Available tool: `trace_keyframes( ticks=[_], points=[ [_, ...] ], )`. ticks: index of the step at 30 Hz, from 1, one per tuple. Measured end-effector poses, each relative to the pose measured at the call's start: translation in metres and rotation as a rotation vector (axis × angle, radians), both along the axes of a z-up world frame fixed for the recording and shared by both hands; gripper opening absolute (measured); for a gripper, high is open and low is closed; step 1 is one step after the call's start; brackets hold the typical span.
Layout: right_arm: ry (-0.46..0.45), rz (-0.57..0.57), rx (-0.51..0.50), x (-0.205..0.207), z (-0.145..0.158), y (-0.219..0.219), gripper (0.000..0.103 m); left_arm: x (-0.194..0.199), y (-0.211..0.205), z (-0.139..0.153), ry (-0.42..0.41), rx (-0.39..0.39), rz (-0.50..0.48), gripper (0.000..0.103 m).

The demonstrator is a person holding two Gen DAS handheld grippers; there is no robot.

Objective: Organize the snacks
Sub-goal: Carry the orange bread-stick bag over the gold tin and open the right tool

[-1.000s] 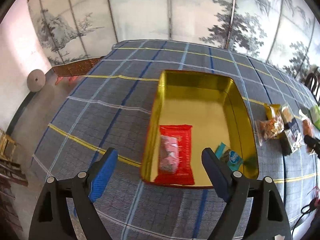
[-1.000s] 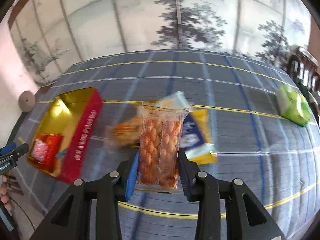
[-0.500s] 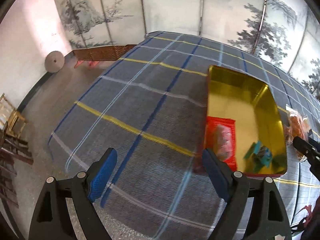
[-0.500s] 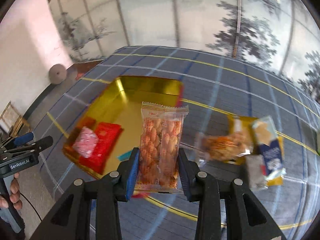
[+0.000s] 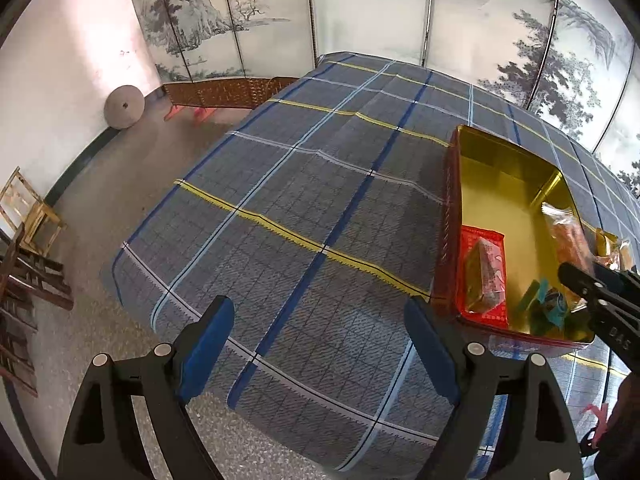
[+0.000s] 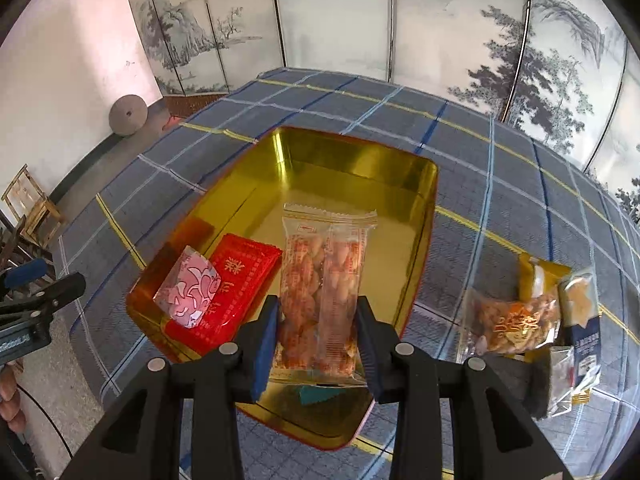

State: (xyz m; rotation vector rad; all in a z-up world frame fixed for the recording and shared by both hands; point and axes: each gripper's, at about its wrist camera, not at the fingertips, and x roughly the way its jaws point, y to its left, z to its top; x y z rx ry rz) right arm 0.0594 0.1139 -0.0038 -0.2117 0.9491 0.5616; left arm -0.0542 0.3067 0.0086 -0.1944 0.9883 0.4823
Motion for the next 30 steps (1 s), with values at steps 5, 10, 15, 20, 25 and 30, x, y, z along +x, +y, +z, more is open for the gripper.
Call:
trace_keyframes(
  ticks=[5, 10, 15, 20, 25, 30],
  points=[
    [0.014, 0.012, -0.026, 0.002, -0.011, 0.008, 0.037, 0.002, 0.000, 0.000, 0.003, -0.002, -0.001, 0.085],
    [0.013, 0.013, -0.043, 0.004, -0.018, 0.012, 0.037, 0.002, 0.000, -0.001, 0.005, -0.002, 0.001, 0.085],
    [0.009, 0.018, -0.052, 0.006, -0.019, 0.019, 0.037, 0.002, 0.000, -0.001, 0.006, -0.002, 0.001, 0.085],
    [0.016, 0.026, -0.048, 0.006, -0.020, 0.024, 0.037, 0.002, -0.001, -0.001, 0.008, -0.005, -0.004, 0.085],
    [0.026, 0.039, -0.034, 0.004, -0.020, 0.023, 0.038, 0.002, -0.001, 0.000, 0.008, -0.007, -0.005, 0.085],
    [0.036, 0.039, -0.026, 0.003, -0.019, 0.021, 0.039, 0.002, -0.002, 0.000, 0.009, -0.009, -0.006, 0.085]
  ],
)
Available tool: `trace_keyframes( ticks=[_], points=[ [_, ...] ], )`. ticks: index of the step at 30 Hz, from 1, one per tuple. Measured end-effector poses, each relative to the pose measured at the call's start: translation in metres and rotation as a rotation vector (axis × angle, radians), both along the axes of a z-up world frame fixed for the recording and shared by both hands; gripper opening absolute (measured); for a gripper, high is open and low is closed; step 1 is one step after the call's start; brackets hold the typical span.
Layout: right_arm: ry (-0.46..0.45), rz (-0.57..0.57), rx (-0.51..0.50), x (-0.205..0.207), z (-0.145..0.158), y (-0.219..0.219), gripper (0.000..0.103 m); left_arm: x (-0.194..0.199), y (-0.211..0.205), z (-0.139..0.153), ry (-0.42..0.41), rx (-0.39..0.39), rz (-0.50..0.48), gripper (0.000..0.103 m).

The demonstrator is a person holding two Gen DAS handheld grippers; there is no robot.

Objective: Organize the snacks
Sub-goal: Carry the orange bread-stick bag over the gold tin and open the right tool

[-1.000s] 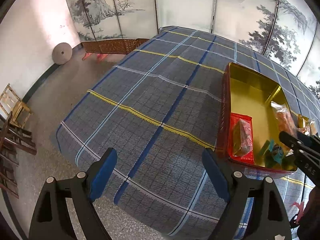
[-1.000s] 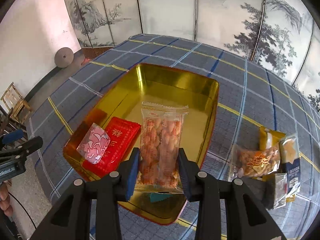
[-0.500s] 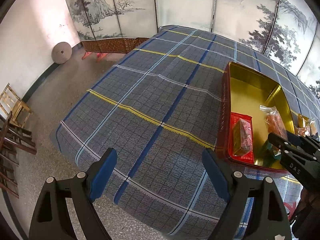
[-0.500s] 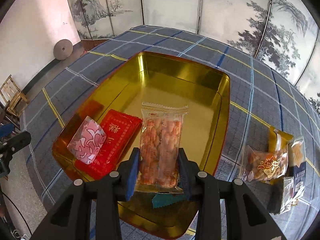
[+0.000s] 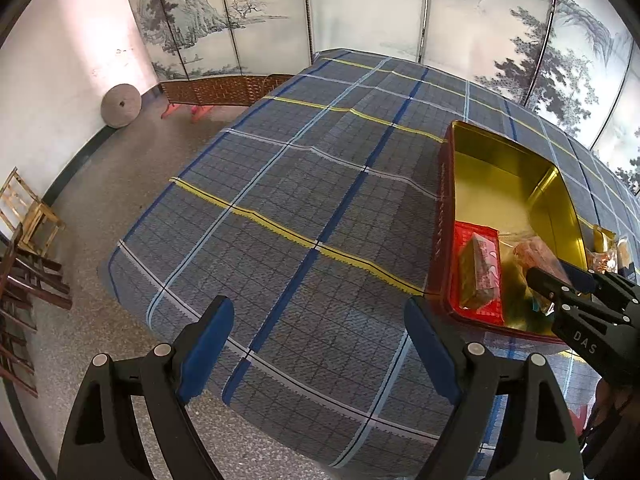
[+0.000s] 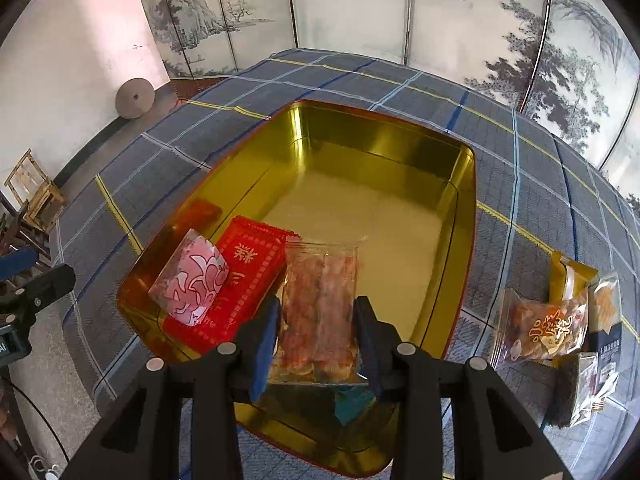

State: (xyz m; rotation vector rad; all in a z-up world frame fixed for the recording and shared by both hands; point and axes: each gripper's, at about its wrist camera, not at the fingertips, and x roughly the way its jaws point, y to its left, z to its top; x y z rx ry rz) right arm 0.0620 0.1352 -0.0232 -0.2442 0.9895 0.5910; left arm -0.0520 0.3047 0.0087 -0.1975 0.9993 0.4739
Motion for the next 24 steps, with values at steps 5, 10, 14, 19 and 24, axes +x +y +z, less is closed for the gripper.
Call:
trace_keyframes(
  ticks=[5, 10, 14, 19, 24],
  points=[
    [-0.002, 0.000, 0.003, -0.001, 0.002, -0.003, 0.050, 0.001, -0.006, 0.001, -0.003, -0.003, -0.005, 0.085],
    [-0.013, -0.002, 0.016, -0.004, 0.009, -0.008, 0.051, 0.002, -0.015, 0.003, -0.008, -0.003, -0.017, 0.085],
    [-0.017, -0.009, 0.040, -0.006, 0.017, -0.019, 0.051, 0.004, -0.020, 0.005, -0.019, -0.004, -0.028, 0.085],
    [-0.045, -0.033, 0.060, -0.008, 0.029, -0.044, 0.051, 0.009, -0.031, 0.007, -0.022, -0.006, -0.052, 0.085],
    [-0.084, -0.098, 0.060, -0.003, 0.038, -0.088, 0.051, 0.016, -0.046, 0.008, -0.021, -0.004, -0.085, 0.085]
  ],
)
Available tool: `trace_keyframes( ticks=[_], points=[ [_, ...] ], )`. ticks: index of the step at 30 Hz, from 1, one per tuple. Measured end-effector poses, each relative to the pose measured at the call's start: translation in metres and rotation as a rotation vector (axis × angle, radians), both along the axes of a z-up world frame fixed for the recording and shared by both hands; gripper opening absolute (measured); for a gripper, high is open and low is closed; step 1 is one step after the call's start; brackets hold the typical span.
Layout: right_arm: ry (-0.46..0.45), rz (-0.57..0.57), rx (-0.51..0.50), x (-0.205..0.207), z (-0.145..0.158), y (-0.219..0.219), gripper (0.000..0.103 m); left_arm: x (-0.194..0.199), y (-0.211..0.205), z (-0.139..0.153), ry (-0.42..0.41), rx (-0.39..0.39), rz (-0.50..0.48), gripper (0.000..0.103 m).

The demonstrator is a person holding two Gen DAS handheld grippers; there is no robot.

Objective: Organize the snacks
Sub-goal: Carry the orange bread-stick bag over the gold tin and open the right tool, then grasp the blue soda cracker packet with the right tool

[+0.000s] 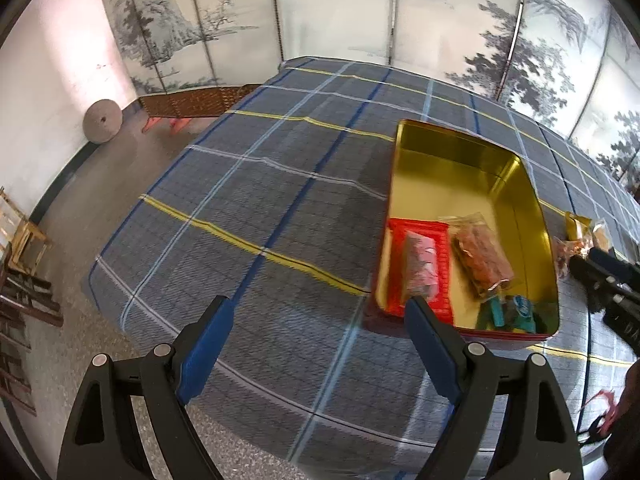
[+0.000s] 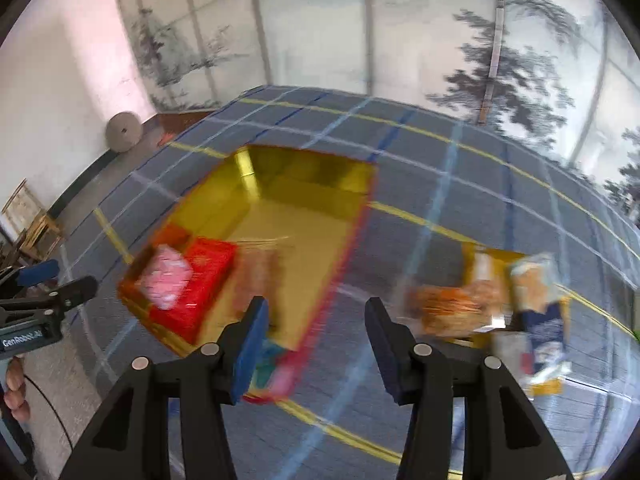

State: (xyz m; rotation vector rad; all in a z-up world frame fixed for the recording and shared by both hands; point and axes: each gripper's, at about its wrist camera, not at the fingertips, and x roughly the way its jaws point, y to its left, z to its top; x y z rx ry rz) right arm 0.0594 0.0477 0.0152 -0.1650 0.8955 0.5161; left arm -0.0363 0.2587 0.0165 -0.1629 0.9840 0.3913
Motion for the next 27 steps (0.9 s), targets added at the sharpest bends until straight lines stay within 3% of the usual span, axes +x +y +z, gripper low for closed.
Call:
trace_keyframes(
  ticks=[6, 13, 27],
  points=[
    [-0.025, -0.144, -0.046, 0.026, -0.002, -0.072, 0.051, 0.011, -0.021, -0.001, 0.008, 0.001, -0.042, 0.085],
    [0.017, -0.249, -0.081, 0.060, -0.020, -0.138, 0.051, 0.025, -0.051, -0.002, 0.019, -0.003, -0.100, 0.085],
    [0.047, -0.183, -0.135, 0.094, -0.055, -0.143, 0.056, 0.044, -0.080, -0.005, 0.041, -0.014, -0.147, 0.087]
  ],
)
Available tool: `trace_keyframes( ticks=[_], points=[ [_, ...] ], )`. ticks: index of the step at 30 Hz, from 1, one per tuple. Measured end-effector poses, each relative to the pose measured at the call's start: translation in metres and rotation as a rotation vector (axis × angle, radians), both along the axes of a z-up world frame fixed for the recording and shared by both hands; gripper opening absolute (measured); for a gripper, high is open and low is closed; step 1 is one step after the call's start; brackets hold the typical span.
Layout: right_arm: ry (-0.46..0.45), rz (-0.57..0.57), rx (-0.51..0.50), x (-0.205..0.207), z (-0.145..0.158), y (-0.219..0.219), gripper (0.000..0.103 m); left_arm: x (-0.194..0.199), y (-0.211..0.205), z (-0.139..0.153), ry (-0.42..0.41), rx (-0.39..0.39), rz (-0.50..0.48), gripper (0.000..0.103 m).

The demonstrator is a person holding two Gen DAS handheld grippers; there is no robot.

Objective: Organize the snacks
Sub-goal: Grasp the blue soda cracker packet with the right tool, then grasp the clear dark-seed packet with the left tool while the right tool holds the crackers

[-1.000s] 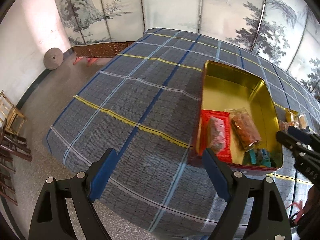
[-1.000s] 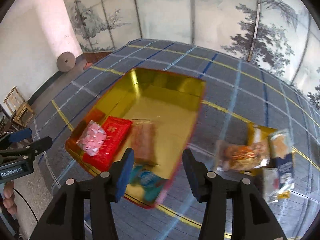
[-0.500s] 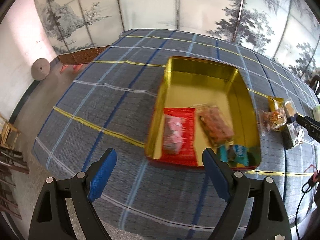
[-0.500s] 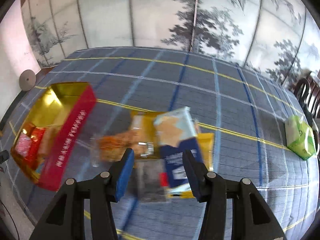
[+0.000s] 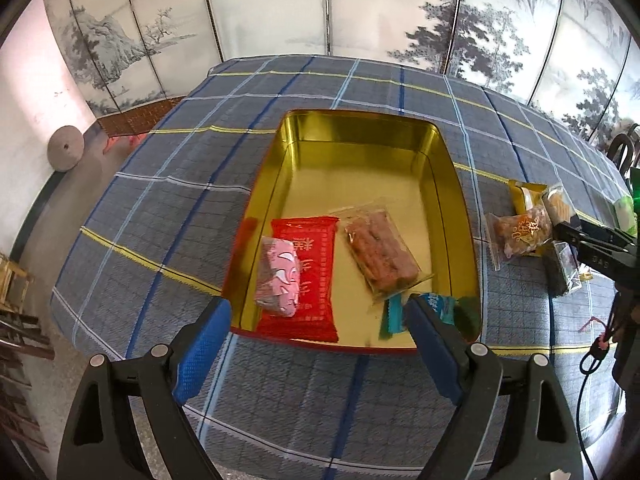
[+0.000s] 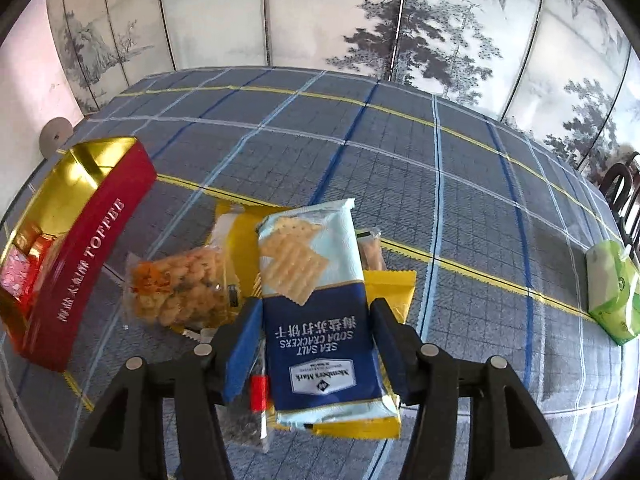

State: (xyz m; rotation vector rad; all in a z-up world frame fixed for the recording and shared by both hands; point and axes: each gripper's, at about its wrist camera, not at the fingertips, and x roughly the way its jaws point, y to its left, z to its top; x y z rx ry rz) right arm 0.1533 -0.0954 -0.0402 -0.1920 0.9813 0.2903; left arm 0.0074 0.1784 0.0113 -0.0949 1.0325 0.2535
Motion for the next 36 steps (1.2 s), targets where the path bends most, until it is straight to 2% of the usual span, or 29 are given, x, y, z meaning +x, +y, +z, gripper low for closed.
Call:
trace_keyframes(
  ticks=[6, 8, 18, 25, 36],
  points=[
    [-0.017, 0.005, -0.018, -0.001, -0.005, 0.003, 0.056, 0.005, -0.010, 0.000, 0.008, 0.001, -0.016, 0.087],
    [-0.025, 0.008, -0.023, -0.005, -0.005, 0.003, 0.052, 0.006, -0.015, 0.000, 0.009, 0.003, -0.025, 0.087],
    [-0.041, -0.025, 0.035, -0.032, 0.005, -0.016, 0.051, 0.009, -0.045, 0.001, 0.001, -0.009, -0.081, 0.087],
    [-0.098, -0.112, 0.039, -0.049, 0.020, -0.059, 0.051, 0.016, -0.086, 0.001, -0.006, -0.010, -0.168, 0.087],
    [-0.070, -0.273, 0.033, -0.053, -0.006, -0.139, 0.051, 0.039, -0.164, -0.016, -0.002, -0.051, -0.290, 0.087]
  ],
)
